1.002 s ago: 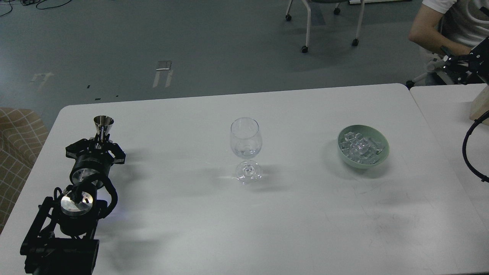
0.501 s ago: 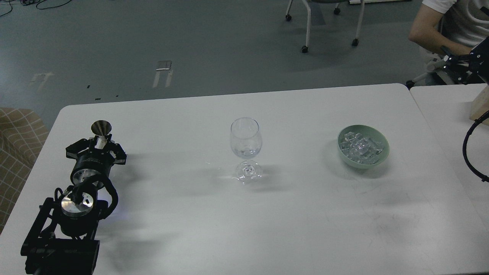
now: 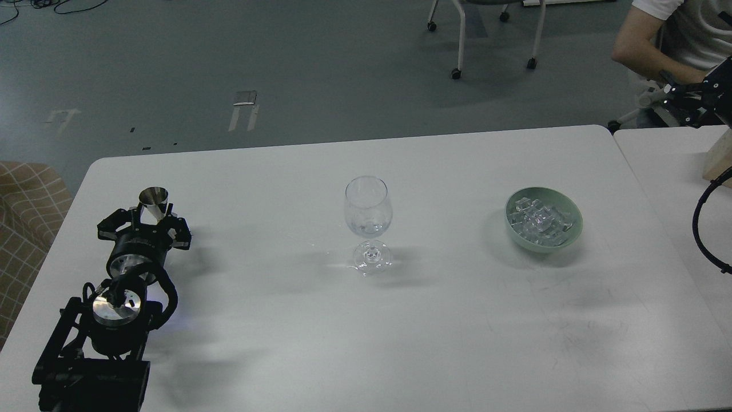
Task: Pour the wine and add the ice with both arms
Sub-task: 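Open the left gripper and release the jigger cup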
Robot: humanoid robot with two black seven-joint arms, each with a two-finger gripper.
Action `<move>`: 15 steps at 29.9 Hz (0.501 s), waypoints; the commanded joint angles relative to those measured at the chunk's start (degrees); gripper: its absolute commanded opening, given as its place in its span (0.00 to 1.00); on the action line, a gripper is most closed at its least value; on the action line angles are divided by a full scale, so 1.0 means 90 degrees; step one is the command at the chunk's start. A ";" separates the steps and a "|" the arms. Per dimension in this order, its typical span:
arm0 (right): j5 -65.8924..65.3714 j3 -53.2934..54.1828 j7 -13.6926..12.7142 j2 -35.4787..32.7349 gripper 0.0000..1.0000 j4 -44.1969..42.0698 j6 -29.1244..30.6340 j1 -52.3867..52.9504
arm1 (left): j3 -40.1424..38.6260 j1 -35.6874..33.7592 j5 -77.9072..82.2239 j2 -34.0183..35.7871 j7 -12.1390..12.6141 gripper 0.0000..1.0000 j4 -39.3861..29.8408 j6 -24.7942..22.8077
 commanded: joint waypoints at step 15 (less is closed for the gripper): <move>0.0000 0.0000 0.0010 -0.0001 1.00 -0.0030 0.0000 0.0000 | 0.0000 -0.0068 0.0019 0.0019 0.0057 0.80 -0.0087 -0.0223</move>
